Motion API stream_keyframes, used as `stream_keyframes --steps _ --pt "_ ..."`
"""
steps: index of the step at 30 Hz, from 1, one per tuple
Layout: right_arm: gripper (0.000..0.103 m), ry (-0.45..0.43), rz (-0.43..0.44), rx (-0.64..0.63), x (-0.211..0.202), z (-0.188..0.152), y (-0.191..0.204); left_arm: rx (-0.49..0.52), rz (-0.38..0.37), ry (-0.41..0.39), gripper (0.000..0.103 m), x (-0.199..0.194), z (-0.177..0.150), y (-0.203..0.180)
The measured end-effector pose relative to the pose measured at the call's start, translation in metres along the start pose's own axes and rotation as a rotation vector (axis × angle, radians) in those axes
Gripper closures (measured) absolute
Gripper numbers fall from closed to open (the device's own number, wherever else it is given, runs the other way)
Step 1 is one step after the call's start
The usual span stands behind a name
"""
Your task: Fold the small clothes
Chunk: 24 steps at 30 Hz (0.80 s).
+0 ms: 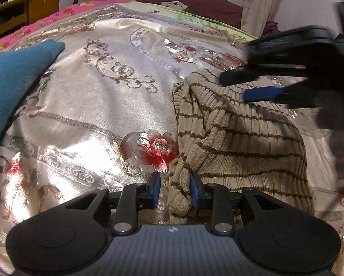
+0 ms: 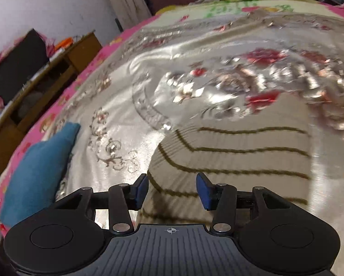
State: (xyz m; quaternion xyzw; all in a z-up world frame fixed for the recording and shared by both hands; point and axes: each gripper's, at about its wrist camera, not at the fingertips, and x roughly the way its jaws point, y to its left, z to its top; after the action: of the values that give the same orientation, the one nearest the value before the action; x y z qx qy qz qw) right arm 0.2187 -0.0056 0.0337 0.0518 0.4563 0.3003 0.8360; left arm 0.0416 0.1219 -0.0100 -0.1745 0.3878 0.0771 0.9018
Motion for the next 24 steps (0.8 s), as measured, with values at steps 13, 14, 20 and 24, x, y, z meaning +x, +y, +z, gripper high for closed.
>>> stream_keyframes --steps 13,14,20,24 --pt "0.049 0.038 -0.055 -0.100 0.051 -0.005 0.037 -0.052 -0.020 -0.003 0.067 0.000 0.005 0.011" --pt "0.047 0.039 -0.053 -0.102 0.052 -0.004 0.039 -0.055 -0.020 -0.002 0.066 0.000 0.005 0.012" --pt "0.046 -0.015 -0.003 -0.070 0.023 -0.007 0.038 -0.024 0.021 -0.012 0.063 -0.005 0.002 0.008" --pt "0.047 -0.085 0.051 -0.023 -0.031 -0.019 0.013 0.002 0.051 -0.016 0.061 -0.006 -0.001 0.004"
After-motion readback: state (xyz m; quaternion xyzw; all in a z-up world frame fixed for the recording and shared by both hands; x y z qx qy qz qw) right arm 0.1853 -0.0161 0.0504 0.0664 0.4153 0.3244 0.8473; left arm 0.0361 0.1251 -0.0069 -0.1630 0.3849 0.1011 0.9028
